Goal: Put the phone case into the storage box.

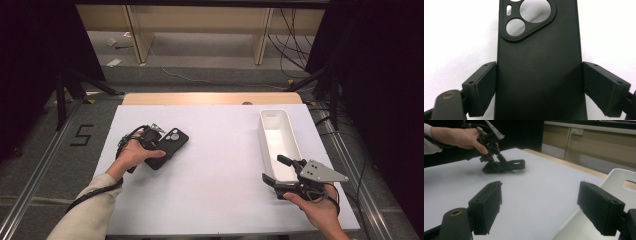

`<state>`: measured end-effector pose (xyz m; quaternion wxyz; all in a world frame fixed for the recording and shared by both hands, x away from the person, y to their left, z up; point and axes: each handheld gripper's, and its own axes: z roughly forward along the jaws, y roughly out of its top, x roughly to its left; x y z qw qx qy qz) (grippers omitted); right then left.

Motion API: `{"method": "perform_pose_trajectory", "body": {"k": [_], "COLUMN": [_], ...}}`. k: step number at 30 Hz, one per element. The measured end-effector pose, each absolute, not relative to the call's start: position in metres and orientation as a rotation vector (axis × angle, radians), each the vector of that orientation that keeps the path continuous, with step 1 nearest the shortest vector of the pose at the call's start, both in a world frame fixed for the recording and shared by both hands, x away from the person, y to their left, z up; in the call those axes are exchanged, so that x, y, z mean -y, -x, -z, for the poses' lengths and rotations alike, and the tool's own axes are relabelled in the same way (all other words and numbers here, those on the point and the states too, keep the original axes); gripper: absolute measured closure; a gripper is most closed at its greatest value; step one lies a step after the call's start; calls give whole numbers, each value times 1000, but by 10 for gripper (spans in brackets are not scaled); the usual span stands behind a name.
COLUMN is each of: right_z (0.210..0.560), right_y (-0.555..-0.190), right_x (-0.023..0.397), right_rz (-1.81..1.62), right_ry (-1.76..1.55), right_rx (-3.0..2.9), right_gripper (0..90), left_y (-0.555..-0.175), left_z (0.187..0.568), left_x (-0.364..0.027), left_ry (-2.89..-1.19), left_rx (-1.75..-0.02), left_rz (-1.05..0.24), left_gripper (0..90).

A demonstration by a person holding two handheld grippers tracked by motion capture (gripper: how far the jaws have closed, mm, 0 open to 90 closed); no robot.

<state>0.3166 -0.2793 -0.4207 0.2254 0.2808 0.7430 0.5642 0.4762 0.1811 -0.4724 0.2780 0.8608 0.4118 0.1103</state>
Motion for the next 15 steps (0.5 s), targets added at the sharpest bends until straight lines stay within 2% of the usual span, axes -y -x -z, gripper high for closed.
{"method": "perform_pose_trajectory", "body": {"k": [15], "right_z": [420], "right_y": [-317], "right_x": [280], "right_rz": [-1557], "right_ry": [-782], "right_rx": [-2041], "right_gripper": [201], "left_y": [-465], "left_z": [459], "left_x": [-174], "left_ry": [-2197], "left_rx": [-1037], "left_rz": [-340], "left_gripper": [152]}}
